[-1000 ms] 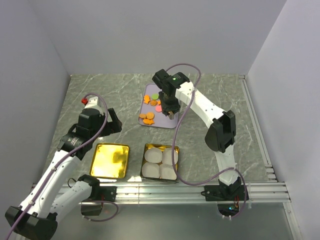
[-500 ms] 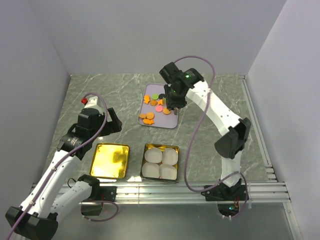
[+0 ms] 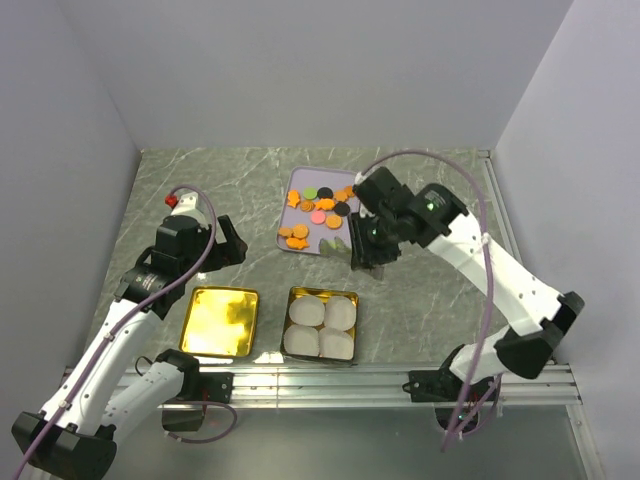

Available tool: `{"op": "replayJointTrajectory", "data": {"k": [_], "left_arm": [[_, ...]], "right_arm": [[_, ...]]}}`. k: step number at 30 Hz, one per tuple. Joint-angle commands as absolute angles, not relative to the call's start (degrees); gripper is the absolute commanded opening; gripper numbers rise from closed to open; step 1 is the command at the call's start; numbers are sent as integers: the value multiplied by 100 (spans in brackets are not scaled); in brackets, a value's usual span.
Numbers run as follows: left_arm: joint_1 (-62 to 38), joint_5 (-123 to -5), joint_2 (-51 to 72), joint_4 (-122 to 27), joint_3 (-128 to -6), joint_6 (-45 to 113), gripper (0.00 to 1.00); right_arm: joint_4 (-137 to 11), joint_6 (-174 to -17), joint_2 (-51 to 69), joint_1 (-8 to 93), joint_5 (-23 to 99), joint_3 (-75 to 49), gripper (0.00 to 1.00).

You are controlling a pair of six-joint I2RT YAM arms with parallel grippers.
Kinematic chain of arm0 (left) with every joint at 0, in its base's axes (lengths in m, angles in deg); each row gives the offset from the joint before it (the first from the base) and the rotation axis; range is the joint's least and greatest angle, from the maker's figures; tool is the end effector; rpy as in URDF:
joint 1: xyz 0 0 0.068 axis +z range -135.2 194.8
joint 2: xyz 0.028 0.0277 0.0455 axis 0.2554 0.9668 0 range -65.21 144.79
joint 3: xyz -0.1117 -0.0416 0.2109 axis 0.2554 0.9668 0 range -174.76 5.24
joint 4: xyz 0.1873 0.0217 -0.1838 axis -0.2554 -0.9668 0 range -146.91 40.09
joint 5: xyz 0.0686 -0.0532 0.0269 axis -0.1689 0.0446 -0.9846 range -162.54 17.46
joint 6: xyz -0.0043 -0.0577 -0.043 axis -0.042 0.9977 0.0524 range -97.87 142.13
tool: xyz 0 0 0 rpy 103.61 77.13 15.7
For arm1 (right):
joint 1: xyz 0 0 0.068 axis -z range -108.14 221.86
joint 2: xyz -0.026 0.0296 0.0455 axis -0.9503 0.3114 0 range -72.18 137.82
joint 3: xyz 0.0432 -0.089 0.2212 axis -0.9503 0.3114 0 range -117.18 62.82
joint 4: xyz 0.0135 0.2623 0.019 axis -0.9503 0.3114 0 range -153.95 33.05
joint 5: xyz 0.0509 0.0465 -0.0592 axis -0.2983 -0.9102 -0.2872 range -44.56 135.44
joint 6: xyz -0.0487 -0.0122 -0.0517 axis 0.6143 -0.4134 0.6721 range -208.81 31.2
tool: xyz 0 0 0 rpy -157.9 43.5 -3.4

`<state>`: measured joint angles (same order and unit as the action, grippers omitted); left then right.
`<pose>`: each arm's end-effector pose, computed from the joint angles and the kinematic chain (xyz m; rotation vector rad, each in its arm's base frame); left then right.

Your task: Pack the cookies

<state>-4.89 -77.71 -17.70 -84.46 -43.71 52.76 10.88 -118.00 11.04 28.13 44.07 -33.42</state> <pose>0.2092 -0.0690 0.2781 -0.2604 2.1594 -0.4118 0.2033 0.1966 0.3406 -0.3530 2.7042 0.4332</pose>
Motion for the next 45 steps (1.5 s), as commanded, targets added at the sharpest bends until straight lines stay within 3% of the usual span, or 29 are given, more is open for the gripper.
{"op": "replayJointTrajectory", "data": {"k": [1,7,15,34,45], "left_arm": [[-463,-7650,-1784,-8252,-4363,5139,99],[-463,-7667,-1854,-8278,-4363,5131,99],[-472,-7676,-1872,-8296,-4363,5139,99],[-788,-8036,-2039,-8384,-4363,5254,99],[-814,-8098,-2083,-8401,-4354,5280,99]], "right_arm": [[558,-12027,579,2248,3956,-2983,31],[215,-12255,34,1281,3938,-2113,31],[-295,-12431,-170,867,3902,-1487,31],[-84,-12343,235,787,4535,-1312,32],[-172,-12440,138,778,4535,-1127,43]]}}
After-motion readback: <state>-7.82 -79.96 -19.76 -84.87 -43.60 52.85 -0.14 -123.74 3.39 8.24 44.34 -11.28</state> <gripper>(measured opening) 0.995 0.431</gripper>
